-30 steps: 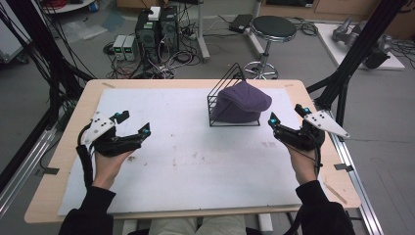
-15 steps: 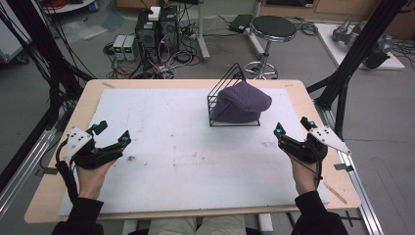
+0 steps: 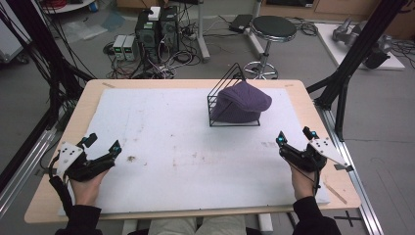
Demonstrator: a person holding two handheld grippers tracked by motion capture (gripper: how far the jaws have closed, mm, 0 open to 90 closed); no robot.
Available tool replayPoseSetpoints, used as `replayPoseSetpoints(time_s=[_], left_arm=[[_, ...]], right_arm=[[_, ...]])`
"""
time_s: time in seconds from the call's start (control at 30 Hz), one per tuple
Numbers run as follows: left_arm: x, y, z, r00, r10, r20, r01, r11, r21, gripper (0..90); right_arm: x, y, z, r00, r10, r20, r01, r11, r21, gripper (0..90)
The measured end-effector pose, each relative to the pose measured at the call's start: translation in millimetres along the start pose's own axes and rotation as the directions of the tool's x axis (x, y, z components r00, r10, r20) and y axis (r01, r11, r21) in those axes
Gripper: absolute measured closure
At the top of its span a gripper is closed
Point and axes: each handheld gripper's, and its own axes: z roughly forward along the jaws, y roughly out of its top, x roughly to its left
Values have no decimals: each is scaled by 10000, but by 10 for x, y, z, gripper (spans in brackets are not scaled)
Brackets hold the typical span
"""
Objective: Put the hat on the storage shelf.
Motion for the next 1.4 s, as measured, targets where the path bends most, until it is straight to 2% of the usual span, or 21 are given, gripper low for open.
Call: replayPoseSetpoints(time_s=[0.13,0.27,0.5,0.57,0.6,0.7,0.97,1.3,1.4], left_arm=[[19,-57,-53,9984,6,-573,-31,9991,-433,155],[60,-155,-79,9906,-4,-1371,-22,9998,-185,155],[114,-258,-154,9813,-631,-1818,615,9980,-145,155],[107,-248,-165,9817,-720,-1761,685,9973,-255,155],[99,-243,-169,9825,-615,-1760,570,9979,-309,155],[108,-247,-166,9832,-589,-1730,551,9981,-271,155],[105,-267,-137,9877,-722,-1390,717,9974,-87,155],[91,-276,-125,9898,-717,-1231,723,9974,5,155],[90,-278,-120,9902,-719,-1201,726,9974,13,155]], right_arm=[[-2,-93,-27,9997,-220,90,221,9997,-73,118],[-32,-195,-42,9999,-98,109,98,10000,-2,118],[-58,-343,-43,9992,101,385,-104,9999,72,118],[-51,-381,-25,9992,-141,379,131,9995,274,118],[-48,-377,-27,9992,-158,357,150,9997,217,118],[-35,-359,-65,9993,49,361,-46,10000,-83,118],[12,-404,-21,9995,-320,59,318,9992,255,118],[-32,-414,-30,9998,52,181,-57,9995,315,118],[-43,-414,-31,9998,28,213,-34,9996,283,118]])
